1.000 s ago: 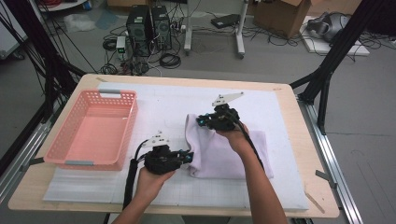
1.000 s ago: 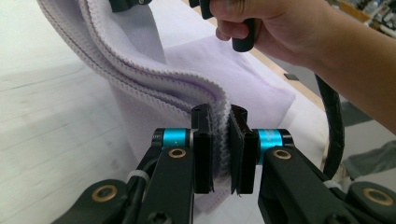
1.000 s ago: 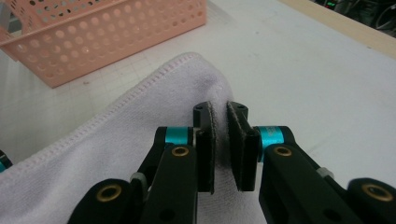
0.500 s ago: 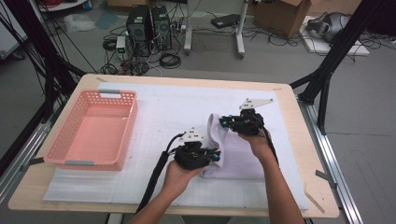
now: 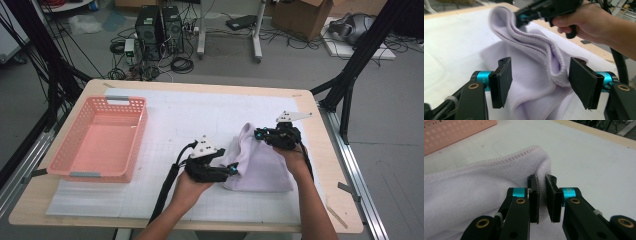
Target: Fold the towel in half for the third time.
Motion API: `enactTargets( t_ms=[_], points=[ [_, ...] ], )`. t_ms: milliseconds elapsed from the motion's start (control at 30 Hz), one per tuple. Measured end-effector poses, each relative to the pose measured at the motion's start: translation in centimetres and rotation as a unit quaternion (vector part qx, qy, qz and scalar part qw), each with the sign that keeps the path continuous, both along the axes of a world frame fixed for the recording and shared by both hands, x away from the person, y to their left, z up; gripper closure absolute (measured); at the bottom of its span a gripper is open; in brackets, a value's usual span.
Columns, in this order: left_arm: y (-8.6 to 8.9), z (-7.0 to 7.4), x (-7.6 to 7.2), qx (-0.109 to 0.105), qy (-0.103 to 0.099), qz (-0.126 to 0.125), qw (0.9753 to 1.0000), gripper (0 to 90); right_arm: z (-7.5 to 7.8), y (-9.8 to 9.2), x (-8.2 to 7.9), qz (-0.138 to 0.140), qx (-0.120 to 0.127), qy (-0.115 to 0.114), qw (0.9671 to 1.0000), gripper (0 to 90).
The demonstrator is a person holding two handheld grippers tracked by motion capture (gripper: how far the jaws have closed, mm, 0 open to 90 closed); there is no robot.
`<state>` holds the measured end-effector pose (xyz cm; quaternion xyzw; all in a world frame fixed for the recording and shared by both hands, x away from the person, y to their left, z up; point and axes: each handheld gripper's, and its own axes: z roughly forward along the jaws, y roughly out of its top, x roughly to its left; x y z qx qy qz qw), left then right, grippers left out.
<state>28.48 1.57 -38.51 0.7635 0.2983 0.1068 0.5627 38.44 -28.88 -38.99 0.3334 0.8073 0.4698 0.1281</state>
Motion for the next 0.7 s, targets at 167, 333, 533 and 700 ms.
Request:
enactTargets(
  t_ms=[167, 333, 533, 700],
  points=[
    [2.6, -0.9, 0.0, 0.002, -0.008, 0.02, 0.9998, 34.3, -0.4, -1.3, -0.3, -0.008, -0.012, -0.009, 0.9999, 82.5],
    [4.6, -2.5, 0.1, 0.004, 0.006, 0.039, 0.9992, 34.2, -1.2, -2.4, -0.6, -0.027, -0.024, -0.001, 0.9993, 82.0],
    [6.3, -4.0, 0.0, 0.001, 0.013, 0.05, 0.9987, 34.1, -2.0, -3.5, -0.9, -0.056, -0.039, 0.012, 0.9976, 76.4],
    [7.8, -4.5, -0.3, 0.003, 0.013, 0.06, 0.9981, 33.8, -1.7, -5.2, -1.9, -0.112, -0.05, 0.01, 0.9924, 64.9]
  ],
)
